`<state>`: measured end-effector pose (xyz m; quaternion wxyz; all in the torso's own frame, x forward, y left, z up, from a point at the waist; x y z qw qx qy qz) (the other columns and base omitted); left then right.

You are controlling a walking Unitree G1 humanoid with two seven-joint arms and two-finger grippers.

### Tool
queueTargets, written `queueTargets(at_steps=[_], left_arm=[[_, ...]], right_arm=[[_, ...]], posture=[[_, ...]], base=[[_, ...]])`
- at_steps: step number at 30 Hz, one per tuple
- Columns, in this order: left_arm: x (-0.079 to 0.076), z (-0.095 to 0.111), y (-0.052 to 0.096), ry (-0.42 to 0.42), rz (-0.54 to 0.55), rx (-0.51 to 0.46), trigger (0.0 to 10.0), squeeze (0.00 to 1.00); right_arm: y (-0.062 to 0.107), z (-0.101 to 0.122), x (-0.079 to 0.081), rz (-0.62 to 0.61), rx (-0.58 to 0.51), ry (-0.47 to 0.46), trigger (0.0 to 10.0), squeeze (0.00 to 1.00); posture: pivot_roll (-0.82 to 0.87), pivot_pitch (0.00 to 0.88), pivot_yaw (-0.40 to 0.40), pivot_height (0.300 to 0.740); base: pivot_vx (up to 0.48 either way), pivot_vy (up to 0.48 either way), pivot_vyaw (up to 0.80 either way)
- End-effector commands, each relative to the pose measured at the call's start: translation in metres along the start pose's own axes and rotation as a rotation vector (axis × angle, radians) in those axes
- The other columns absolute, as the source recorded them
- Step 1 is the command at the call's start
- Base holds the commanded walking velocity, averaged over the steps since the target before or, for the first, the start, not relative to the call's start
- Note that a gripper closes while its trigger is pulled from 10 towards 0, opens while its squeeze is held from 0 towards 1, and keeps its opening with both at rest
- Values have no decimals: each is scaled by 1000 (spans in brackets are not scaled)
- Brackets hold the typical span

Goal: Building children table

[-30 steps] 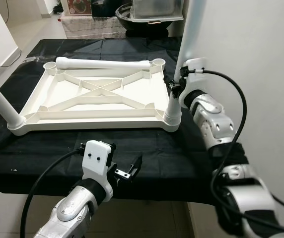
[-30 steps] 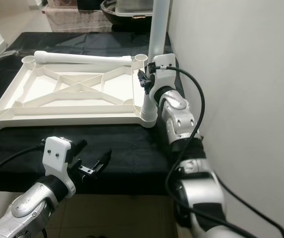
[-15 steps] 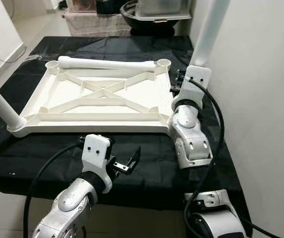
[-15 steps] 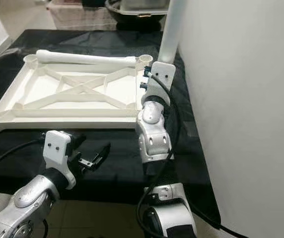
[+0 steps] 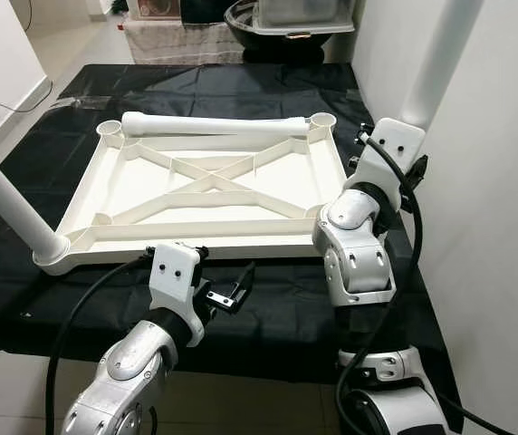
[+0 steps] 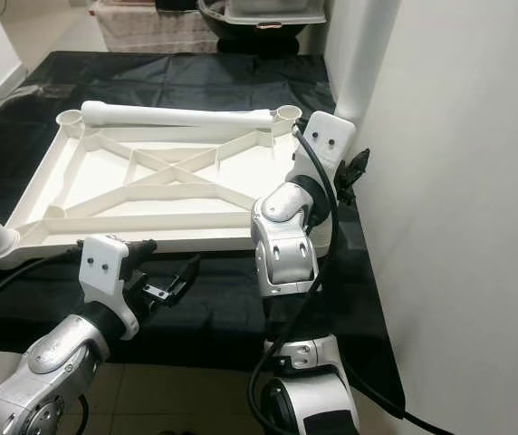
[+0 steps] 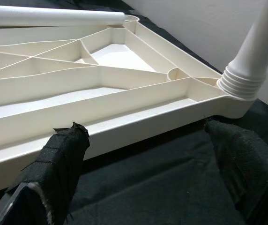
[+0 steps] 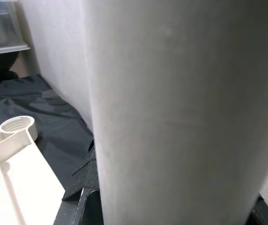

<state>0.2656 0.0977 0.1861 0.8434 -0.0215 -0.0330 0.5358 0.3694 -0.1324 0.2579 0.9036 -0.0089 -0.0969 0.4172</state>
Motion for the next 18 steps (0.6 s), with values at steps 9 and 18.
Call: queueTargets(at_steps=[9, 18], left_arm=[[1, -7, -3, -13, -1, 17, 10000, 0], [3, -6, -3, -19, 4, 9, 10000, 0]], right_arm=[[80, -55, 50, 469, 384, -234, 10000, 0], [72, -62, 36, 482, 350, -173, 10000, 0]], posture=[[181, 107, -7, 740], [180, 112, -8, 740]], base=[[0, 0, 0], [0, 0, 0]])
Point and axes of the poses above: a point about 5 cm out from each wrist's last joint towards the gripper, its own y axis pointing back from the gripper into the wrist, its own z axis along the axis of the wrist's last joint, x = y × z, the point moved 3 cm from there along -y, pointing out of the wrist towards the gripper, and after that the axes turned 5 degrees about -y, right-handed, at the moved point
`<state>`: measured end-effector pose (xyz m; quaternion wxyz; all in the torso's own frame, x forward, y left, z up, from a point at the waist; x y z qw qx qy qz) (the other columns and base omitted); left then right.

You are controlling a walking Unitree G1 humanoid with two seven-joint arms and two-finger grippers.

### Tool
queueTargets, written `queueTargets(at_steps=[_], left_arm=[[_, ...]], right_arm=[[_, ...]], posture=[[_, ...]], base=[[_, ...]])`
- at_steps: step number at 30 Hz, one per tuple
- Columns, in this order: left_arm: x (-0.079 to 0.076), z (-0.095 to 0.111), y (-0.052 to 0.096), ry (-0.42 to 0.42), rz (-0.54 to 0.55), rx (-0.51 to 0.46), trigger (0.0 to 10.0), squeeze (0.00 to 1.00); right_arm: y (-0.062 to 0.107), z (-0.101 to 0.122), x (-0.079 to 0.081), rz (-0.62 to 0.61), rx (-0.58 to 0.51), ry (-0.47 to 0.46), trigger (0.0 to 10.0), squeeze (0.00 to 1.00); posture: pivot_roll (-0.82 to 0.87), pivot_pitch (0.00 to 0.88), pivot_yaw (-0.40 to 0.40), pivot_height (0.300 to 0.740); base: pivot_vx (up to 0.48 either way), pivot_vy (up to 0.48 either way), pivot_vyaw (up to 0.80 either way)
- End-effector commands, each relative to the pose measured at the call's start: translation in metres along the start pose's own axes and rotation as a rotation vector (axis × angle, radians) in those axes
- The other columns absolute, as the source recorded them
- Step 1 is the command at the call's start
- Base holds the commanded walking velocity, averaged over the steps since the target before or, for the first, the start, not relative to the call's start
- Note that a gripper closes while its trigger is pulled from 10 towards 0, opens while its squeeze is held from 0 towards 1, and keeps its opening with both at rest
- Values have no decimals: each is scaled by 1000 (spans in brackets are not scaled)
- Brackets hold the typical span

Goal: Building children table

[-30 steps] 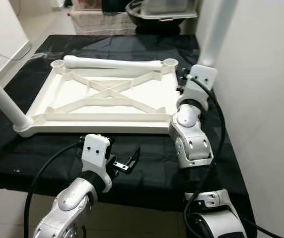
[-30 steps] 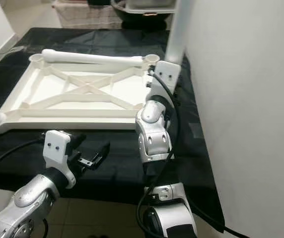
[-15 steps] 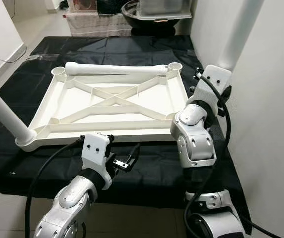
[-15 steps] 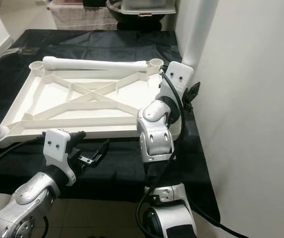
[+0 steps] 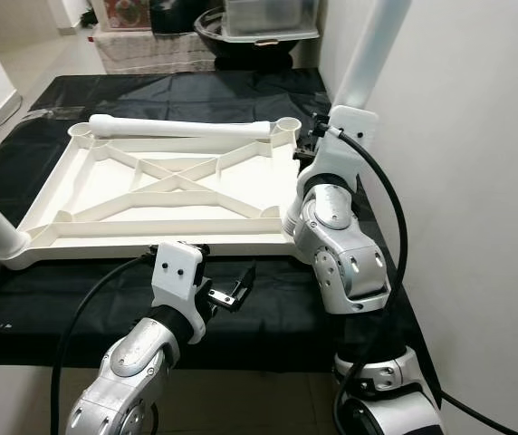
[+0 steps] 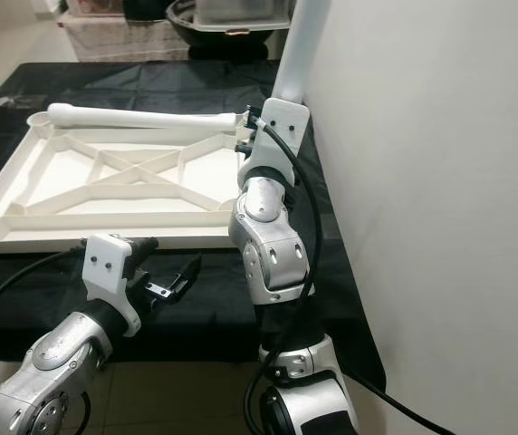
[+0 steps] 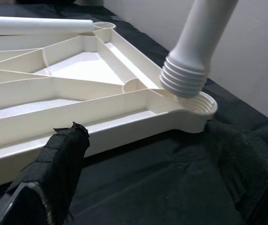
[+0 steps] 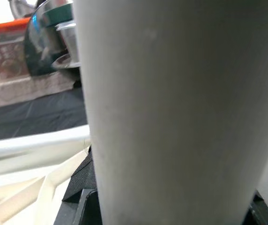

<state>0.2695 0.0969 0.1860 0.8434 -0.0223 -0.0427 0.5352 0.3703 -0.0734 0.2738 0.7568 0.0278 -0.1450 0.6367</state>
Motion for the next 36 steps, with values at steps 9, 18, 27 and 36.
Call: queueTargets(at_steps=[9, 18, 27, 36], left_arm=[[-2, -7, 3, -8, -18, 29, 10000, 0], [1, -10, 1, -47, -22, 62, 10000, 67], [-3, -11, -11, -106, -49, 90, 10000, 380], [-4, -19, -14, -166, -82, 141, 10000, 0]], right_arm=[[23, -49, 7, 194, 127, -172, 10000, 0], [21, -20, 14, 613, 143, -341, 10000, 0], [45, -16, 23, 816, 158, -374, 10000, 0], [63, -17, 34, 955, 195, -399, 10000, 0]], posture=[[187, 118, -9, 740], [181, 103, -12, 740], [177, 71, -5, 740], [180, 54, -2, 740]], base=[[0, 0, 0], [0, 0, 0], [0, 0, 0], [0, 0, 0]])
Point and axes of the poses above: a point about 5 cm out from each wrist's last joint towards the gripper, its own y axis pointing back from the gripper into the wrist, its own z axis along the axis of the wrist's last joint, x = y × z, the point moved 3 cm from there along -y, pointing out of the wrist towards the gripper, and after that the axes turned 5 degrees about -y, right-handed, at the moved point
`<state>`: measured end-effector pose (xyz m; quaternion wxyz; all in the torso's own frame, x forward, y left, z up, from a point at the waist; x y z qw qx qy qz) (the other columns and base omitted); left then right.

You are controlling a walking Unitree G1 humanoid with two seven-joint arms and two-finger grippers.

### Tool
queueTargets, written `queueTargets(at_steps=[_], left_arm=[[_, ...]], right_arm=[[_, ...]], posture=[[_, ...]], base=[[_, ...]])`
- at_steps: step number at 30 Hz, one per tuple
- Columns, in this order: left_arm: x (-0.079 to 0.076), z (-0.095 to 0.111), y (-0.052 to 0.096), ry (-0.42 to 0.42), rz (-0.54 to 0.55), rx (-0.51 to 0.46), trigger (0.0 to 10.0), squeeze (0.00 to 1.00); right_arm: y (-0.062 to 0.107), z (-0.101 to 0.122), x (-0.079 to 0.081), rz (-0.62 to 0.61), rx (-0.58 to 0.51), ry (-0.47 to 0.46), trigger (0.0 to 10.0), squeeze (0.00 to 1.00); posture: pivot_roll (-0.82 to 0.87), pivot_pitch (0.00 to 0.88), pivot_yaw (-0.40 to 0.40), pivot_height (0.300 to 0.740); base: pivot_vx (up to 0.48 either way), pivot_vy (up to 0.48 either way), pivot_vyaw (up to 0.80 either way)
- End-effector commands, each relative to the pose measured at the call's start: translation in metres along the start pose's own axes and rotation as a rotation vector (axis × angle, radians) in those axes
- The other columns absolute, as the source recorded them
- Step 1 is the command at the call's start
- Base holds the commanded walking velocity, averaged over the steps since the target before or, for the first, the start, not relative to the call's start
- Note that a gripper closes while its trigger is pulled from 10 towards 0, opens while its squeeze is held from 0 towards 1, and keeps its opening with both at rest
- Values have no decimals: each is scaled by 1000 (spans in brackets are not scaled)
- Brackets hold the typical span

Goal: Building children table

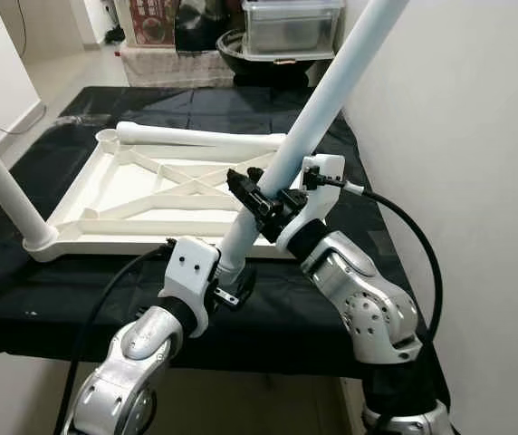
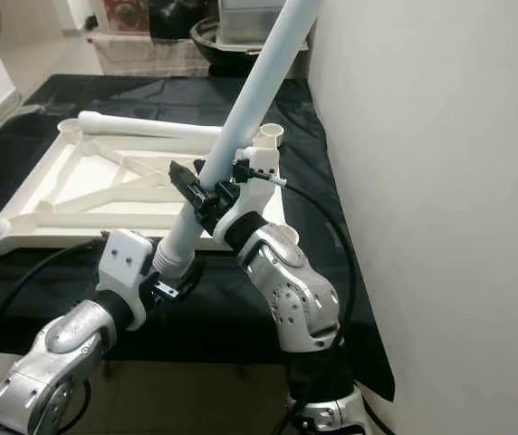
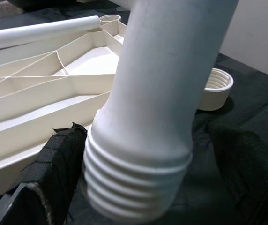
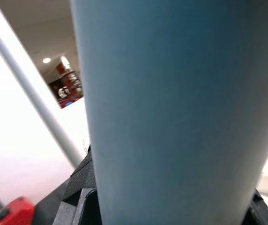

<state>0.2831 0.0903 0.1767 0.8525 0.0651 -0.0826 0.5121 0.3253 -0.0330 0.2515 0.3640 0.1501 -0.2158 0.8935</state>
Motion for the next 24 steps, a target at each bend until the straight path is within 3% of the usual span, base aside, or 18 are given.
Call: queueTargets(at_steps=[1, 10, 11, 13, 22, 23, 24], left_arm=[[-5, -9, -1, -11, -31, 40, 10000, 0], [-11, -13, 0, -11, -64, 48, 9725, 0], [-12, -14, 1, -3, -69, 50, 588, 0], [-14, -16, 1, -1, -78, 53, 0, 0], [-17, -17, 2, -10, -87, 47, 0, 0], [-15, -18, 2, -13, -70, 55, 0, 0], [-15, -18, 2, -13, -70, 55, 0, 0]], right_arm=[[-1, -1, 14, 71, 6, -15, 10000, 0], [3, -9, 28, 145, 42, -32, 10000, 0], [3, -10, 29, 150, 46, -32, 10000, 0], [3, -12, 30, 155, 51, -31, 10000, 0], [5, -14, 27, 135, 57, -9, 10000, 0], [5, -14, 24, 124, 55, 10, 10000, 75], [5, -14, 24, 124, 55, 10, 10000, 75]], posture=[[180, 54, 0, 740], [180, 45, 2, 740], [180, 42, 3, 740], [178, 41, 4, 740], [178, 38, 4, 740], [181, 39, 4, 740], [181, 39, 4, 740]], base=[[0, 0, 0], [0, 0, 0], [0, 0, 0], [0, 0, 0], [0, 0, 0], [0, 0, 0], [0, 0, 0]])
Point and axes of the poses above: a point about 5 cm out from each wrist's last joint towards the gripper, its own y axis pointing back from the gripper into the wrist, its own z axis along the axis of the wrist's last joint, x = y × z, the point moved 3 cm from there along -y, pointing out of the wrist towards the gripper, and after that the axes turned 5 degrees about -y, right-handed, at the moved point
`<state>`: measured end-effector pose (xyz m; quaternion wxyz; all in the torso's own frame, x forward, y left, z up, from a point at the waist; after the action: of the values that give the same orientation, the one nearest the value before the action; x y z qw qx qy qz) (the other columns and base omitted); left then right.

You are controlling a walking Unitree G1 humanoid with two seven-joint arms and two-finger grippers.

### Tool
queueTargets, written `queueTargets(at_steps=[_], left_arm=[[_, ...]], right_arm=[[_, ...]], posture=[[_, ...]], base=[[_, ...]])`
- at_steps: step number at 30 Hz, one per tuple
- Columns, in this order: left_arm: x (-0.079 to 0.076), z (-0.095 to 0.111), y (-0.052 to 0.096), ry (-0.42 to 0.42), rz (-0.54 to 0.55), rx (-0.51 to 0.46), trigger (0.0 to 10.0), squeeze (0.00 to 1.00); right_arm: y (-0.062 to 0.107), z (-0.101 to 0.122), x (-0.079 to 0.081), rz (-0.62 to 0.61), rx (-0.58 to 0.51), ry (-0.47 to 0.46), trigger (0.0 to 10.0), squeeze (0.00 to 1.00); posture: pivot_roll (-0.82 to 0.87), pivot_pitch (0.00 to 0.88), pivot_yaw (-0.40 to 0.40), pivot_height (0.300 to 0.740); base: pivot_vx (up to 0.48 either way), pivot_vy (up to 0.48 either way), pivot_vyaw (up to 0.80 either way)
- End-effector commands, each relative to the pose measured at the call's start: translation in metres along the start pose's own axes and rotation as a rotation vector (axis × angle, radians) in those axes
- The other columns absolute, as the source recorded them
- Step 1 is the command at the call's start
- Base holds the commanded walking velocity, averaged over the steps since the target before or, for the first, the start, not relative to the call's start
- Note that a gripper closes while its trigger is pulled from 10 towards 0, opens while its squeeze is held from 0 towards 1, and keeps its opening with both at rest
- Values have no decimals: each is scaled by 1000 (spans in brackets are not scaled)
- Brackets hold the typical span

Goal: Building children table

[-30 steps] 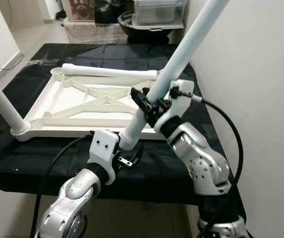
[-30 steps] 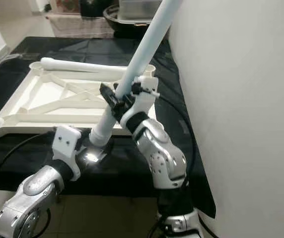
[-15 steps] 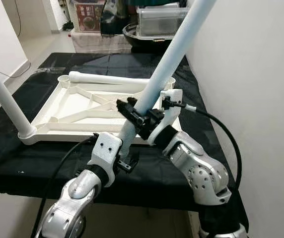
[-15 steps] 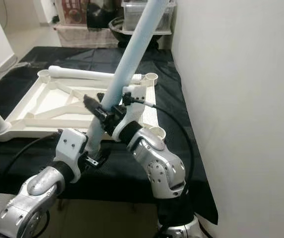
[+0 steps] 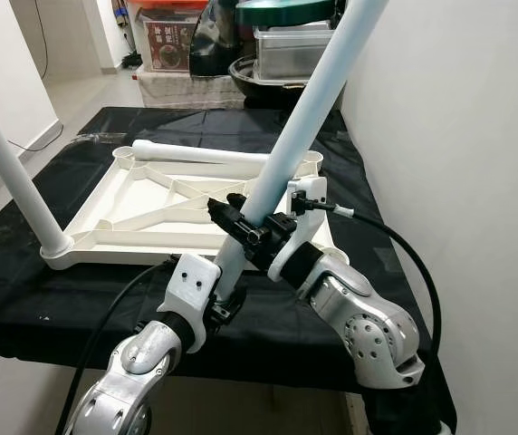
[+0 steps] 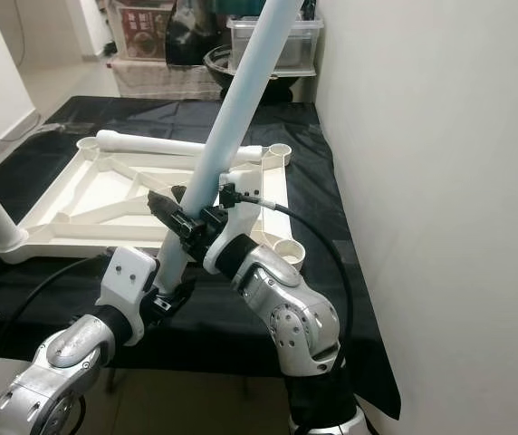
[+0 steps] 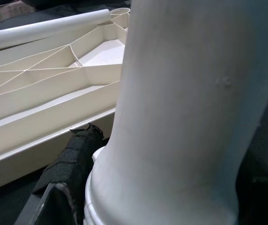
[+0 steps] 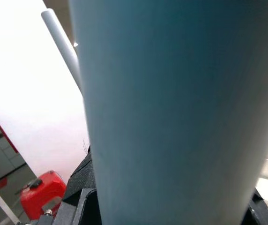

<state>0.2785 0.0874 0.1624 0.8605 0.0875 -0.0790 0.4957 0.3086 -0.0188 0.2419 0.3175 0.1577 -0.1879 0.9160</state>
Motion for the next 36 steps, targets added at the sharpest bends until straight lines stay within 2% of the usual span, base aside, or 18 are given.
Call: queueTargets(at_steps=[1, 2, 6, 7, 10, 11, 12, 14, 18, 19, 22, 26, 30, 36], left_arm=[[-6, -5, -1, 2, -17, 23, 0, 0], [-4, -7, 0, 25, -10, 29, 10000, 0], [-4, -7, 4, 49, -28, 28, 10000, 0], [-6, -8, 6, 48, -50, 26, 10000, 0], [-11, -8, 12, 50, -110, 20, 10000, 0], [-14, -10, 17, 63, -133, 22, 10000, 0], [-14, -10, 17, 63, -133, 22, 10000, 0], [-18, -13, 23, 99, -163, 32, 10000, 0], [-25, -15, 31, 162, -225, 44, 10000, 0], [-25, -15, 31, 162, -225, 44, 10000, 0], [-31, -17, 40, 184, -288, 57, 10000, 0], [-33, -19, 43, 212, -311, 64, 10000, 0], [-46, -21, 50, 274, -374, 79, 10000, 0], [-56, -20, 57, 322, -421, 89, 10000, 0]], right_arm=[[-1, 4, 5, 29, -24, 31, 10000, 75], [0, 8, -3, 8, -34, 63, 10000, 1000], [2, 10, -9, 6, -22, 85, 10000, 1000], [3, 11, -11, 12, -9, 101, 10000, 0], [5, 14, -17, 30, 14, 114, 10000, 0], [8, 14, -16, 80, 42, 82, 10000, 0], [8, 14, -16, 80, 42, 82, 10000, 0], [13, 11, -11, 166, 92, 53, 10000, 0], [18, 8, -6, 238, 139, 65, 10000, 0], [18, 8, -6, 238, 139, 65, 10000, 0], [28, 2, 5, 357, 198, 27, 10000, 0], [30, 2, 7, 385, 209, 21, 10000, 0], [35, -3, 12, 450, 255, 12, 10000, 0], [39, -5, 14, 488, 278, -11, 10000, 0]], posture=[[180, 40, 3, 740], [181, 41, 3, 740], [182, 42, 2, 740], [183, 44, 1, 740], [187, 47, 0, 740], [187, 51, -3, 740], [187, 51, -3, 740], [184, 55, 0, 740], [184, 59, 0, 740], [184, 59, 0, 740], [185, 60, 0, 740], [185, 62, 1, 740], [185, 63, 1, 740], [185, 66, -1, 740]], base=[[0, 0, 0], [0, 0, 0], [0, 0, 0], [0, 0, 0], [0, 0, 0], [0, 0, 0], [0, 0, 0], [0, 0, 0], [0, 0, 0], [0, 0, 0], [0, 0, 0], [0, 0, 0], [0, 0, 0], [0, 0, 0]])
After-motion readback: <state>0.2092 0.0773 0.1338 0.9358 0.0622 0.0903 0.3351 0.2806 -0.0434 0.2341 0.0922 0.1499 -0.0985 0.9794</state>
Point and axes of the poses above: a point about 5 cm out from each wrist's last joint towards the gripper, its own y axis pointing back from the gripper into the wrist, its own z axis along the axis of the wrist's last joint, x = y × z, the point moved 3 cm from there along -y, pointing out of the wrist towards the gripper, and after that the axes turned 5 degrees about -y, right-handed, at the moved point
